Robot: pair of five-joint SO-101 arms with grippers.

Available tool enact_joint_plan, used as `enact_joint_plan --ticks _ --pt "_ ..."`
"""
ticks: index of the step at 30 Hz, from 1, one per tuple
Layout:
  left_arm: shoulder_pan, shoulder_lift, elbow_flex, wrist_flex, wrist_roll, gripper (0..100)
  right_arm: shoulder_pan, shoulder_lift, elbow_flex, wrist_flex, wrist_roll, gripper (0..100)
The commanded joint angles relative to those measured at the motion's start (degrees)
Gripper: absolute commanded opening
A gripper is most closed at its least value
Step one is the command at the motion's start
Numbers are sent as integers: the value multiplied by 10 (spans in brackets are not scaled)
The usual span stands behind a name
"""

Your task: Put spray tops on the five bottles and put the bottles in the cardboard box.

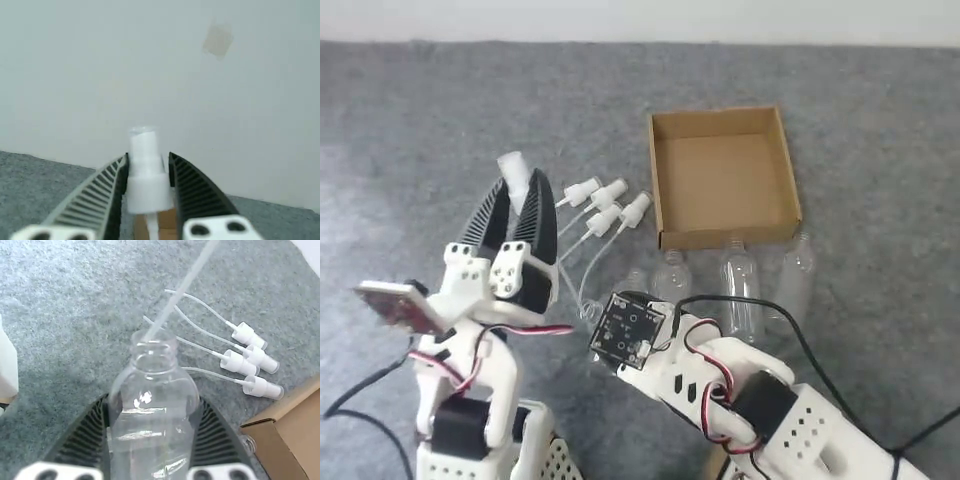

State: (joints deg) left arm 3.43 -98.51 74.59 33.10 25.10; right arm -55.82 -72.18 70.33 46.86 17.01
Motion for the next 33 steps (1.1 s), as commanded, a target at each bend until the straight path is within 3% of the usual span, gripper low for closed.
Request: enact_joint_plan --ticks 1,18,27,33 --pt "5 2 8 -2 -17 11 0 -18 -11 -13 -4 6" --pt "6 2 11 11 -18 11 36 -19 -10 -14 -5 6" --pt "47 5 12 22 -20 11 36 -19 -11 -16 -4 7" --pt "52 2 12 22 -40 11 67 -19 -18 -94 -62 6"
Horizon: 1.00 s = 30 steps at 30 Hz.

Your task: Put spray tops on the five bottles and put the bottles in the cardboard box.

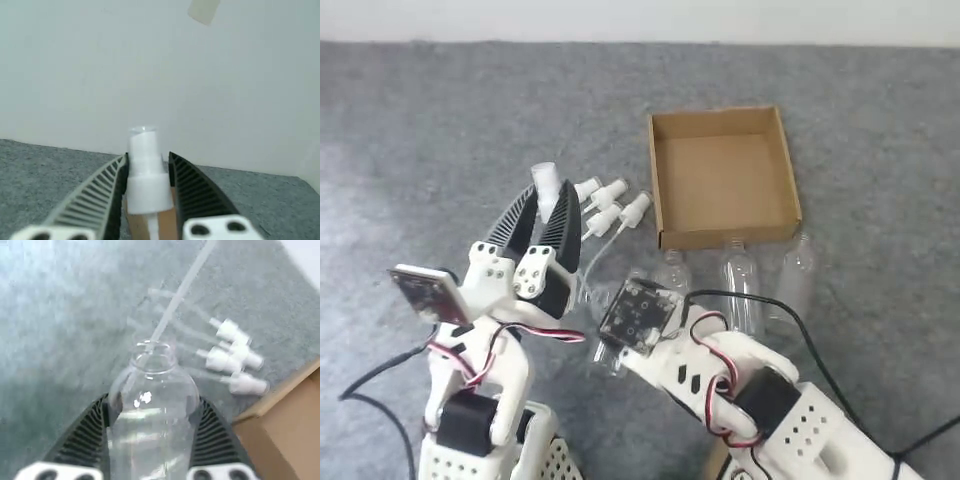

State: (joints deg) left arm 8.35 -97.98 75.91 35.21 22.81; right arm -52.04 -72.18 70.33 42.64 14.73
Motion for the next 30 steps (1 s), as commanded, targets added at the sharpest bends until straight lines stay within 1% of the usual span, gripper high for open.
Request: enact_joint_plan --ticks 1,3,7,11,16,21,22,26,30 --pt "3 -4 -1 1 -17 11 42 -18 -18 -65 -53 6" --pt "3 -4 -1 1 -17 11 58 -17 -18 -83 -59 6" --pt "4 -4 -1 1 -16 11 58 -15 -19 -94 -61 6" --pt "40 -4 -1 2 -17 11 60 -13 -17 -133 -61 6" --pt "84 -4 13 1 -17 11 60 -14 -16 -134 -62 6" --pt "94 -4 20 1 -17 12 74 -18 -16 -139 -62 6" --pt "95 -4 20 1 -17 12 81 -18 -17 -140 -65 6" --pt "114 0 21 2 -18 12 105 -14 -18 -140 -121 6" --pt "142 0 22 4 -53 13 112 -14 -19 -140 -125 6"
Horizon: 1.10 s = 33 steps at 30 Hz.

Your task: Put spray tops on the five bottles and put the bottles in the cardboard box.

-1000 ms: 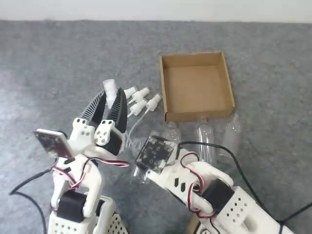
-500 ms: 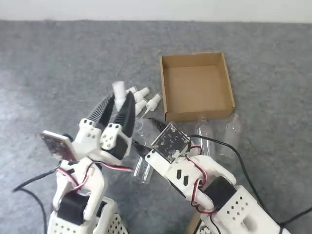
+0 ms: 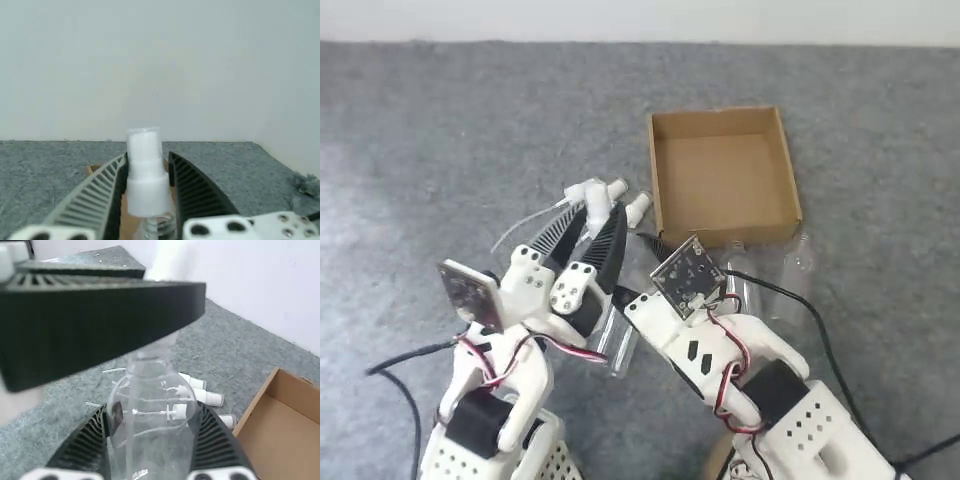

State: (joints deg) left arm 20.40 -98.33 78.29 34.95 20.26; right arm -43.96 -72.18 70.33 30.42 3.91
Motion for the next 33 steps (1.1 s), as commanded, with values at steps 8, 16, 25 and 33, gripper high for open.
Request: enact_joint_plan --ticks 8,16,25,33 --pt "25 4 -3 23 -29 81 82 -19 -21 -18 -43 6" --pt "25 4 -15 25 -53 92 40 -16 -9 -17 -11 6" --pt "21 4 -84 82 -95 157 39 -18 0 -18 -2 6" --pt "-41 44 -201 142 -110 159 39 -18 3 -14 -2 6"
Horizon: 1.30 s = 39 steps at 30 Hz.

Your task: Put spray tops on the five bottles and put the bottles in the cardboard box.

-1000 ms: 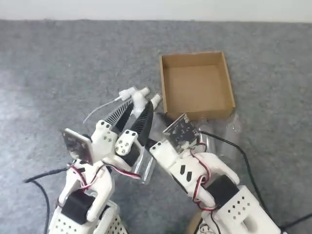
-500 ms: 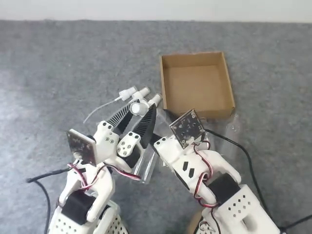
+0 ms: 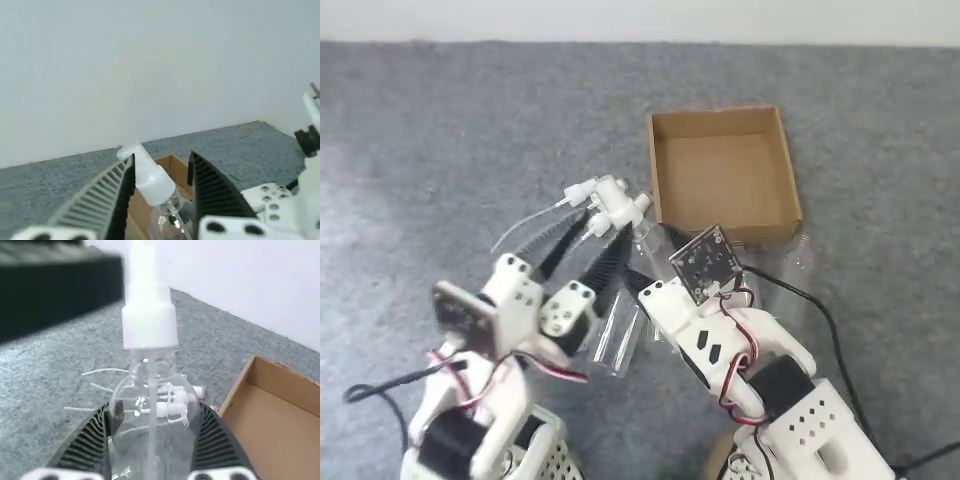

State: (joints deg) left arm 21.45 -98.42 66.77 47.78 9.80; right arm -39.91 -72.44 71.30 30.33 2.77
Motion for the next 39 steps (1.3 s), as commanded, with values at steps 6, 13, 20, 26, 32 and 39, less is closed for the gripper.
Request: enact_joint_plan --ticks 6,13,20,26,32,39 --pt "-108 250 -200 42 -1 160 -1 -15 -5 -11 10 6" --pt "-56 326 -234 60 28 160 -1 -15 9 -15 10 6" --pt "-47 327 -170 32 26 155 -1 -16 9 -15 10 6" --pt "10 327 -147 5 9 73 0 -16 9 -13 10 6" --pt "46 327 -144 10 -15 58 2 -16 9 -11 10 6" --pt "45 326 -122 7 -18 63 2 -16 9 -11 10 6"
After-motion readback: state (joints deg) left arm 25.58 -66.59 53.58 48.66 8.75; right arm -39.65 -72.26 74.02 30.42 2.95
